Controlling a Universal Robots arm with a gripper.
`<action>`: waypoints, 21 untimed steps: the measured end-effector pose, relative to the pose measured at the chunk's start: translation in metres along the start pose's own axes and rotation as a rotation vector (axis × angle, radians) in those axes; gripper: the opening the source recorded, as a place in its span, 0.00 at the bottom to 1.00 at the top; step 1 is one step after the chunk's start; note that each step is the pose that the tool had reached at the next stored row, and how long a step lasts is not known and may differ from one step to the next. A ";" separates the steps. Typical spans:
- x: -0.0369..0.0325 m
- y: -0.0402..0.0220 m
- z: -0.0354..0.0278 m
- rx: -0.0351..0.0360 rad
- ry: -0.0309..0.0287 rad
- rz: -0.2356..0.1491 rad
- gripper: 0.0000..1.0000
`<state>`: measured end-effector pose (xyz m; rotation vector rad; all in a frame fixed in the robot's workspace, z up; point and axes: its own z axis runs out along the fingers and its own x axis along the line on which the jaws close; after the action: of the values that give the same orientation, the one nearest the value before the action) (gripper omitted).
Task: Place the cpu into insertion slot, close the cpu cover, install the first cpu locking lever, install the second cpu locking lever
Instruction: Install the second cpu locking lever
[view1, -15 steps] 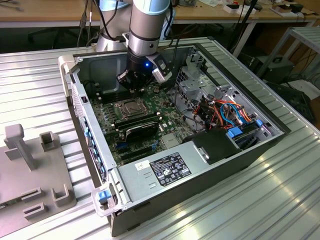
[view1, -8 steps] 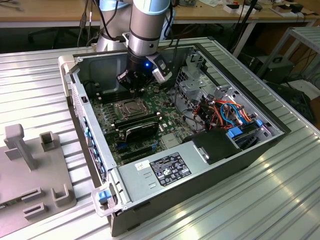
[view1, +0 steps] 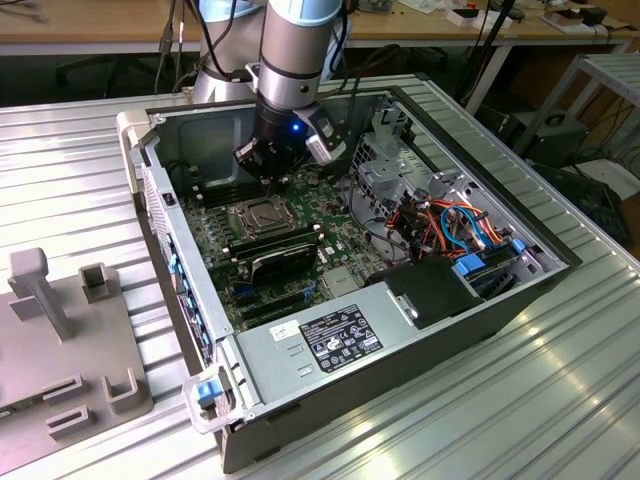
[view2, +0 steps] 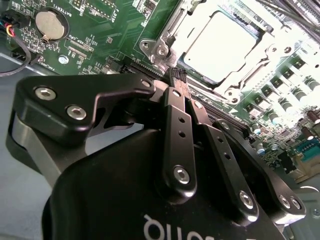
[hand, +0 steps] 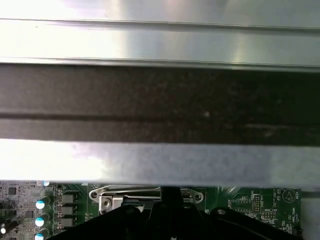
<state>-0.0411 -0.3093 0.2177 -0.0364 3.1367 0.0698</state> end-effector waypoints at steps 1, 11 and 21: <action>0.0000 -0.0003 -0.0001 0.0015 0.0028 0.000 0.11; 0.0001 -0.0075 -0.0026 0.0024 0.0154 0.004 0.11; -0.0008 -0.0184 -0.0031 0.0038 0.0172 0.007 0.11</action>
<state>-0.0399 -0.3278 0.2201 -0.0256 3.1542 0.0639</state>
